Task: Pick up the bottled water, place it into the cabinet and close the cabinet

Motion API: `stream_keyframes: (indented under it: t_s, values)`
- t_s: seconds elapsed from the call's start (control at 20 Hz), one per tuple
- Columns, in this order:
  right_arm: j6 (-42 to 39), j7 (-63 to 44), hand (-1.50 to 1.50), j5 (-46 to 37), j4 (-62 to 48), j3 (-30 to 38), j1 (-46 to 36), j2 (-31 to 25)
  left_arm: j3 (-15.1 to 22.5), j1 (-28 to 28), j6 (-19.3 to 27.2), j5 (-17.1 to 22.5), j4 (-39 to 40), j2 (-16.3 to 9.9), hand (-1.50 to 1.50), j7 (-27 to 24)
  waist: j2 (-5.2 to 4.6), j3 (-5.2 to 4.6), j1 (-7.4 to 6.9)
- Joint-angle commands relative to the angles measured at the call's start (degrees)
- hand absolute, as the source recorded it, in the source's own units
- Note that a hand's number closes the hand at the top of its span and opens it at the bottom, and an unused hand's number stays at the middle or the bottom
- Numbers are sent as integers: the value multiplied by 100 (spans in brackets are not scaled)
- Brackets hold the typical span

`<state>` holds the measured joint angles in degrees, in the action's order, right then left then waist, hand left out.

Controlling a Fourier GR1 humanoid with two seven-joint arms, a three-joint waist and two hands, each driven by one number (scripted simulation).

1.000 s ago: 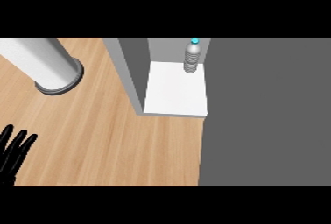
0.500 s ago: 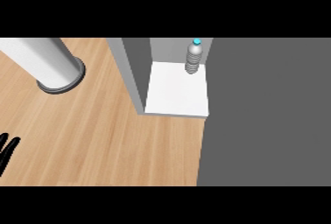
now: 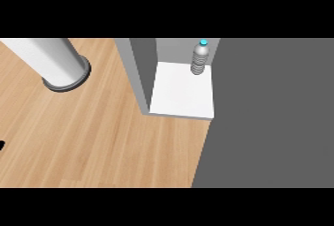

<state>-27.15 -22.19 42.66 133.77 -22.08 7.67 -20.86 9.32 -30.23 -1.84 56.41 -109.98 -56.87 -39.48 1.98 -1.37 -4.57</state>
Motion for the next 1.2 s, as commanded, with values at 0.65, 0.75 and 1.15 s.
stream_keyframes:
  t_s: [0.65, 0.75, 1.15]
  values:
    - [2735, -1881, 150, -989, -1597, -1720, -3918, 2061, -745, -503, -1013, 260, 284, -275, -150, -358, -160, 73, -319]
    - [2642, -1840, 150, -462, -1898, -1714, -4556, 2070, -904, -650, -1299, 353, 464, -301, -150, -438, -195, 94, -345]
    - [2995, -1627, 150, 821, -3484, -865, -6405, 2083, -1397, -1482, -1806, 231, 580, -42, -150, -709, -186, 130, 62]
